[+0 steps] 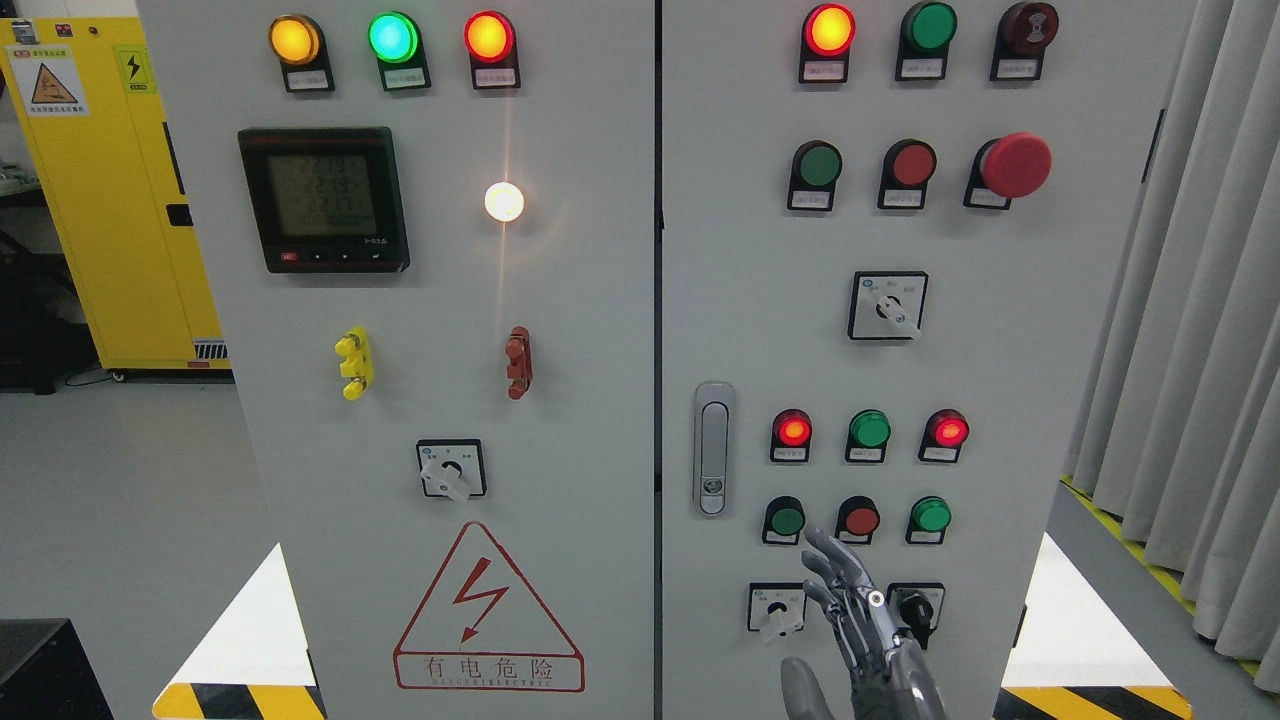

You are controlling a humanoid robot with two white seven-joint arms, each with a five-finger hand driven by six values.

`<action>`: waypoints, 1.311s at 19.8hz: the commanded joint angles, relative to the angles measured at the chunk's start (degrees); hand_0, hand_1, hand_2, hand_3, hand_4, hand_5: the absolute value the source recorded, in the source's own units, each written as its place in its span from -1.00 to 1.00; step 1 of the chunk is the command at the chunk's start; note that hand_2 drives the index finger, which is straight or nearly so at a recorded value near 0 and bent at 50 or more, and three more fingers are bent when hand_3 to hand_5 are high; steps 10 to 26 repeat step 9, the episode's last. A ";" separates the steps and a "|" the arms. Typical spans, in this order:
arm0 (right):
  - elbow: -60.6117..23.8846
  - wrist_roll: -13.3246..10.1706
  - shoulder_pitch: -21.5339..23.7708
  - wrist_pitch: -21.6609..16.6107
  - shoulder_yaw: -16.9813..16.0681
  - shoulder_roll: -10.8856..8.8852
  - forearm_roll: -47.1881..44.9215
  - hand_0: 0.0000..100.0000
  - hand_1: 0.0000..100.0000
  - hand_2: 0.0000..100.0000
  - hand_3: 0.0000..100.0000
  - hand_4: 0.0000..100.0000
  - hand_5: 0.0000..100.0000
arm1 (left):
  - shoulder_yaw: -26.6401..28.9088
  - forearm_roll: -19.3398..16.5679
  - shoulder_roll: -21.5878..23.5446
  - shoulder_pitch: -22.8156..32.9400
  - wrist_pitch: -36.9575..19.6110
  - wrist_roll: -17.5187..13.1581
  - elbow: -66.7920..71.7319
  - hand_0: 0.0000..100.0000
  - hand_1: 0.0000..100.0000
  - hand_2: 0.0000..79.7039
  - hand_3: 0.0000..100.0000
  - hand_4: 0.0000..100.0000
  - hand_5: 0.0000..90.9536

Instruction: Press green start button

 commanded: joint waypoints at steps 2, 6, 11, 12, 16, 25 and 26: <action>-1.19 -0.05 0.77 -0.10 0.91 0.71 0.97 0.13 0.18 -1.00 -0.81 -0.70 -0.82 | 0.00 0.00 0.00 -0.01 0.02 0.02 0.02 -0.76 0.11 -1.00 -1.00 -1.00 -1.00; -1.01 -0.05 0.95 -0.10 0.91 0.71 0.97 0.12 0.18 -1.00 -0.81 -0.70 -0.82 | 0.00 0.00 0.00 -0.01 0.02 0.02 -0.07 -0.76 0.11 -1.00 -1.00 -1.00 -1.00; -0.83 -0.14 1.04 -0.10 0.91 0.71 0.97 0.12 0.18 -1.00 -0.81 -0.71 -0.82 | 0.00 0.00 0.00 -0.01 0.02 0.02 0.02 -0.76 0.11 -1.00 -1.00 -1.00 -1.00; -0.83 -0.14 1.04 -0.10 0.91 0.71 0.97 0.12 0.18 -1.00 -0.81 -0.71 -0.82 | 0.00 0.00 0.00 -0.01 0.02 0.02 0.02 -0.76 0.11 -1.00 -1.00 -1.00 -1.00; -0.83 -0.14 1.04 -0.10 0.91 0.71 0.97 0.12 0.18 -1.00 -0.81 -0.71 -0.82 | 0.00 0.00 0.00 -0.01 0.02 0.02 0.02 -0.76 0.11 -1.00 -1.00 -1.00 -1.00; -0.83 -0.14 1.04 -0.10 0.91 0.71 0.97 0.12 0.18 -1.00 -0.81 -0.71 -0.82 | 0.00 0.00 0.00 -0.01 0.02 0.02 0.02 -0.76 0.11 -1.00 -1.00 -1.00 -1.00; -0.83 -0.14 1.04 -0.10 0.91 0.71 0.97 0.12 0.18 -1.00 -0.81 -0.71 -0.82 | 0.00 0.00 0.00 -0.01 0.02 0.02 0.02 -0.76 0.11 -1.00 -1.00 -1.00 -1.00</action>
